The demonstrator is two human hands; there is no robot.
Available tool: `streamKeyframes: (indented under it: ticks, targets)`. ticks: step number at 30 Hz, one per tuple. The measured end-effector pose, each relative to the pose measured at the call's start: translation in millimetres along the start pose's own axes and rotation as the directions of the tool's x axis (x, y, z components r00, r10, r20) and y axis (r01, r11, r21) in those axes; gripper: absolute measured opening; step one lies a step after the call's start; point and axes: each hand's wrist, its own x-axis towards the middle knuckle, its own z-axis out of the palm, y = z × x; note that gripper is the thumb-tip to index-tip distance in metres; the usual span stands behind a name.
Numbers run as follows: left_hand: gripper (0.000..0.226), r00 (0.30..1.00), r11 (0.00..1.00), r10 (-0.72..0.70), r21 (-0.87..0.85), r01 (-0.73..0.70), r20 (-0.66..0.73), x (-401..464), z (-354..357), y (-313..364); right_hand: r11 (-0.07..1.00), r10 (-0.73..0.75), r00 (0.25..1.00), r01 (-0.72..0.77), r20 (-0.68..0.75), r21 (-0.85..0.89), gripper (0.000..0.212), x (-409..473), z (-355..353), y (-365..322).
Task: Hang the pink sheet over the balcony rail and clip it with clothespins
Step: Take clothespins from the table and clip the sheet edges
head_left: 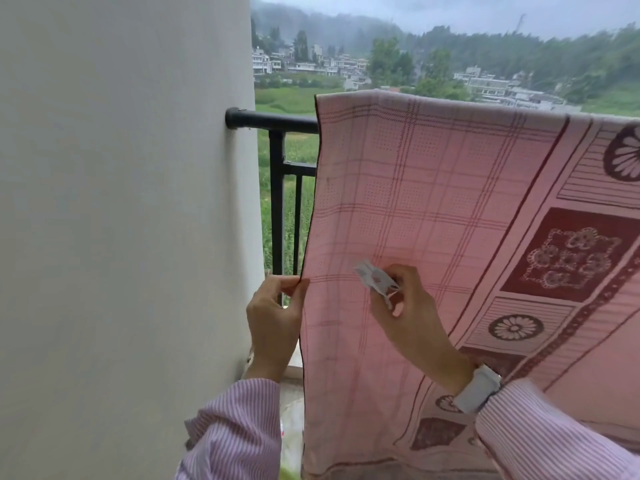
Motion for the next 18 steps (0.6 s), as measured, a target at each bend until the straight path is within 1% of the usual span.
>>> streamKeyframes:
  ticks: [1, 2, 3, 5, 7, 10, 12, 13, 14, 16, 17, 18]
  targets:
    - [0.007, 0.999, 0.999, 0.046, -0.001, -0.046, 0.008, -6, 0, 0, 0.987, 0.103, 0.994, -0.106, 0.029, 0.117, 0.019, 1, 3, -6]
    - [0.011, 0.995, 0.995, 0.097, 0.000, -0.097, 0.021, -11, 1, 0, 0.958, 0.184, 0.982, -0.190, 0.048, 0.217, 0.021, 4, 7, -11]
    - [0.015, 0.988, 0.989, 0.150, 0.005, -0.150, 0.037, -15, 3, -1, 0.930, 0.227, 0.972, -0.233, 0.053, 0.284, 0.023, 7, 12, -18]
    - [0.016, 0.968, 0.969, 0.240, 0.041, -0.243, 0.070, -21, 5, -3, 0.906, 0.228, 0.973, -0.228, 0.041, 0.356, 0.024, 13, 22, -32]
    - [0.017, 0.951, 0.952, 0.294, 0.060, -0.300, 0.097, -24, 7, -2, 0.921, 0.222, 0.975, -0.209, -0.003, 0.328, 0.025, 18, 29, -45]
    - [0.017, 0.923, 0.925, 0.366, 0.066, -0.375, 0.123, -24, 5, -3, 0.970, 0.192, 0.978, -0.175, -0.088, 0.166, 0.026, 27, 32, -54]
    - [0.015, 0.903, 0.908, 0.403, 0.055, -0.415, 0.147, -18, 1, -8, 0.986, 0.156, 0.979, -0.147, -0.130, 0.081, 0.032, 31, 32, -52]
    - [0.016, 0.910, 0.919, 0.385, 0.030, -0.393, 0.152, -14, -2, -9, 0.986, 0.154, 0.978, -0.144, -0.140, 0.080, 0.035, 32, 32, -49]
    - [0.018, 0.934, 0.945, 0.326, -0.014, -0.327, 0.147, -7, -4, -12, 0.985, 0.156, 0.977, -0.143, -0.143, 0.097, 0.036, 34, 32, -45]
    - [0.023, 0.979, 0.987, 0.133, -0.108, -0.117, 0.153, 9, -4, -13, 0.980, 0.164, 0.978, -0.146, -0.131, 0.135, 0.035, 34, 28, -39]
    - [0.024, 0.982, 0.989, 0.038, -0.149, -0.010, 0.183, 17, -1, -12, 0.978, 0.172, 0.976, -0.152, -0.132, 0.145, 0.034, 34, 25, -36]
    - [0.025, 0.970, 0.977, -0.044, -0.192, 0.091, 0.239, 27, 3, -12, 0.975, 0.182, 0.973, -0.160, -0.140, 0.154, 0.035, 35, 23, -34]
